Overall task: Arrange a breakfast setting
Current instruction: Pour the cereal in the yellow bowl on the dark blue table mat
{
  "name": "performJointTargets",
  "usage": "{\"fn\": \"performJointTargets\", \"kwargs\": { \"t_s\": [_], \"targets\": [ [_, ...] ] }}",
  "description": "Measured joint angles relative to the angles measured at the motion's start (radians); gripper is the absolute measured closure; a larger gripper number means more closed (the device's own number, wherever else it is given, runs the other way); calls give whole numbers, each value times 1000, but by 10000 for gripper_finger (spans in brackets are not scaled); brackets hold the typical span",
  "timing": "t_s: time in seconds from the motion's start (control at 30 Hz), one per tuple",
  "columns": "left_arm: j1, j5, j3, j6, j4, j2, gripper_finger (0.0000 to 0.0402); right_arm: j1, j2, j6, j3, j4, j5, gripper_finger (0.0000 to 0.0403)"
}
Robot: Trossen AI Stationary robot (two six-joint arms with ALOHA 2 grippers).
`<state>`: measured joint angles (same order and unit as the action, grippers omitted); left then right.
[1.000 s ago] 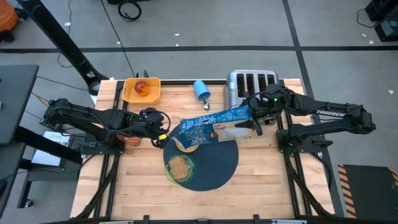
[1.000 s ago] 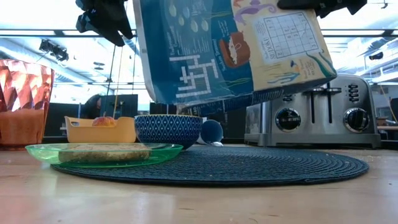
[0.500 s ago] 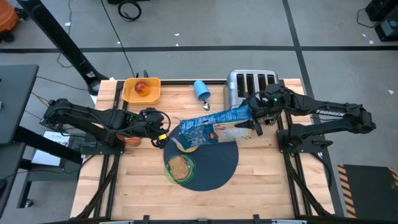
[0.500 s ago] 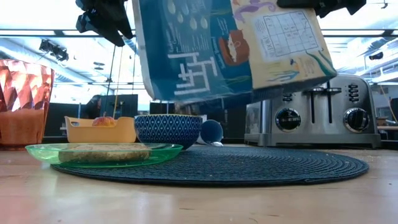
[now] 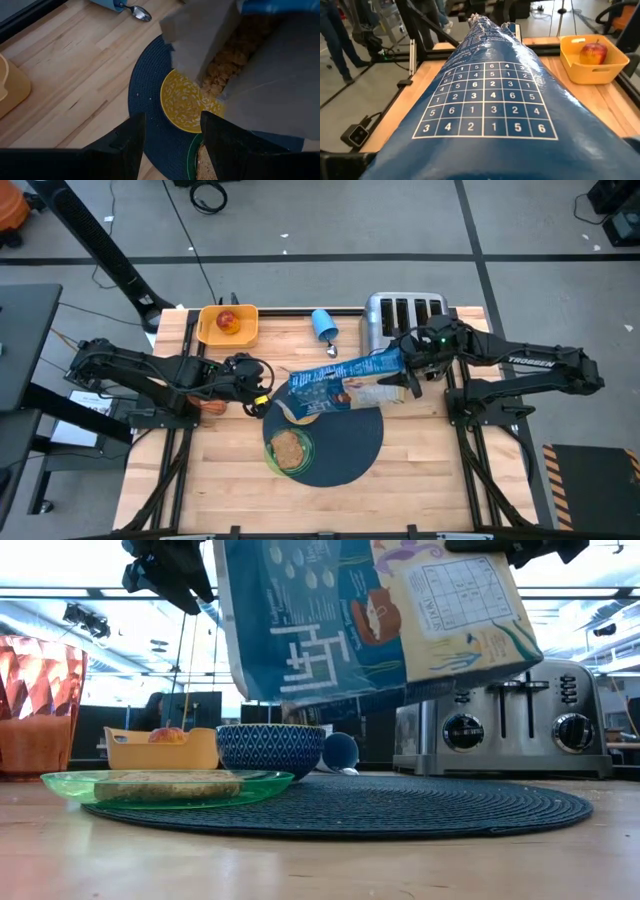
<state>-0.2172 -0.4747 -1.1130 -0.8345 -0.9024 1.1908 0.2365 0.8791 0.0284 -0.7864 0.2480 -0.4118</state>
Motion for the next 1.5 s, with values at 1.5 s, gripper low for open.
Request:
{"fn": "performJointTargets", "kwargs": {
  "t_s": [1.5],
  "targets": [
    [7, 0, 0, 0, 0, 0, 205, -24, 77, 82, -115, 111, 52, 127]
  ]
}}
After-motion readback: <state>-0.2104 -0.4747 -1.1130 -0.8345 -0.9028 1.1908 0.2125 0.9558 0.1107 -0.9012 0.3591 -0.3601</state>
